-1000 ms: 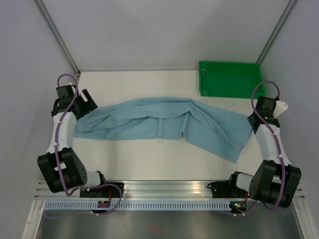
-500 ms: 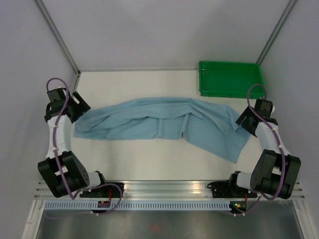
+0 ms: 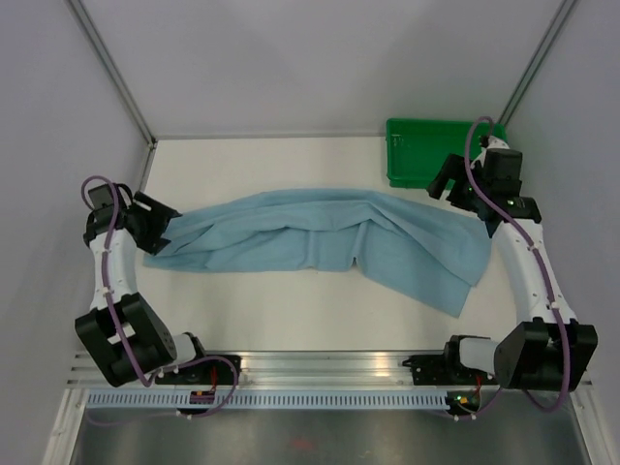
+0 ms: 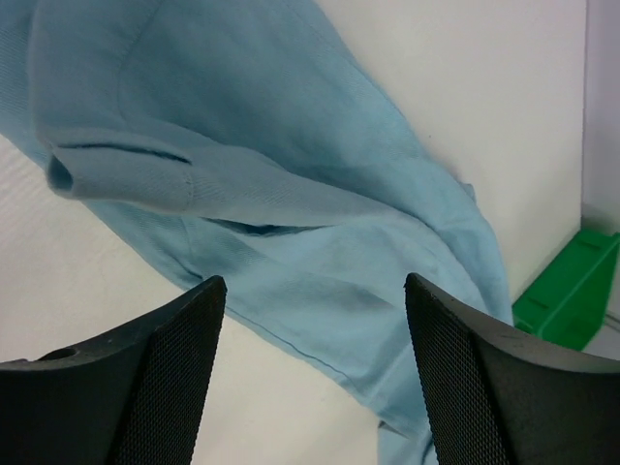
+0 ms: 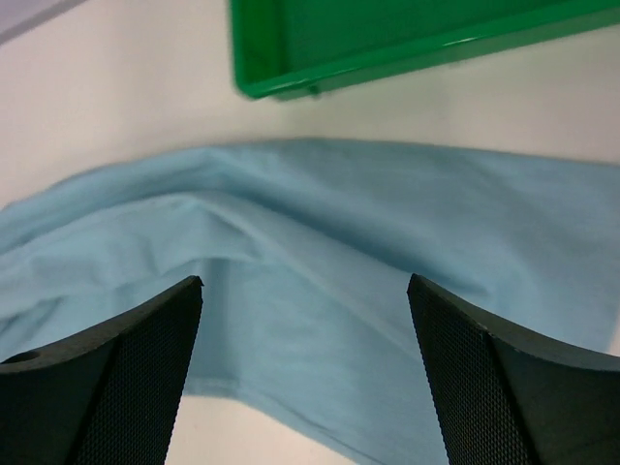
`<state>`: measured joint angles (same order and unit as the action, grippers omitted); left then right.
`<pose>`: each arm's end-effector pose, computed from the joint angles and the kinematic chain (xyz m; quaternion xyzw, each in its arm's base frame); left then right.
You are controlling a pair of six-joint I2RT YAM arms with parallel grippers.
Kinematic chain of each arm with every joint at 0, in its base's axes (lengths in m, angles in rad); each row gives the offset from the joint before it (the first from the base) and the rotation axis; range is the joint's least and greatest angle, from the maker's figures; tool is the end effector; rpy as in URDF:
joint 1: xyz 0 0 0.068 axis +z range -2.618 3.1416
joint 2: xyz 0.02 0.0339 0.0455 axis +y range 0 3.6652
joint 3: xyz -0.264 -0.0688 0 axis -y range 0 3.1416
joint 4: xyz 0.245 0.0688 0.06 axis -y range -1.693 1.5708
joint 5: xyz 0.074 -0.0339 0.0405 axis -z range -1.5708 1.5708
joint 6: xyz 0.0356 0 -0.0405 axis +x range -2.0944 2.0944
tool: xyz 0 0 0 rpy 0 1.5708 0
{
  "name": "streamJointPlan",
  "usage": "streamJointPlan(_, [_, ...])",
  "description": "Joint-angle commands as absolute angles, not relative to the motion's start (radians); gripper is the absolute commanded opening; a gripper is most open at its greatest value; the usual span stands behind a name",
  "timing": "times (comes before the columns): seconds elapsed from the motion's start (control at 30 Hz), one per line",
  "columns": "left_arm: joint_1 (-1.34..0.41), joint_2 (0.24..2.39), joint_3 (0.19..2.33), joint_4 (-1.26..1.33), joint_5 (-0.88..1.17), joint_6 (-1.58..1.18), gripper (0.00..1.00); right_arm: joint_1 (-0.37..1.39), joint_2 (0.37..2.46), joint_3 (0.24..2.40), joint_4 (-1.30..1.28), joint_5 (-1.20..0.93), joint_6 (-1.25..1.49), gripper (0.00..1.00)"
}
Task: Fold and stack the trousers
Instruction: Fold the trousers
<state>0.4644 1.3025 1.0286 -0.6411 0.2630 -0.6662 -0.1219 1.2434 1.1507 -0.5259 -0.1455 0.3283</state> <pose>0.2439 0.1118 0.2737 -0.4671 0.8152 -0.1557 0.3051 0.2722 -0.0281 0.3372 0.1654 0.8715 0.1113 0.4480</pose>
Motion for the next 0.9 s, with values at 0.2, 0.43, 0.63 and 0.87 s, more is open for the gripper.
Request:
streamJointPlan(0.2, [0.097, 1.445, 1.144, -0.589, 0.013, -1.064, 0.79, 0.041, 1.312, 1.057, -0.411, -0.261, 0.365, 0.91])
streamJointPlan(0.43, [0.012, 1.569, 1.209, -0.669, -0.215, -1.333, 0.76, 0.046, 1.328, 1.08, -0.429, -0.259, 0.321, 0.91])
streamJointPlan(0.63, [-0.061, 1.615, 1.24, -0.771, -0.256, -1.445, 0.76, 0.046, 1.344, 1.086, -0.437, -0.253, 0.337, 0.91])
streamJointPlan(0.87, [-0.063, 1.698, 1.183, -0.775, -0.284, -1.647, 0.74, 0.044, 1.37, 1.12, -0.451, -0.272, 0.33, 0.91])
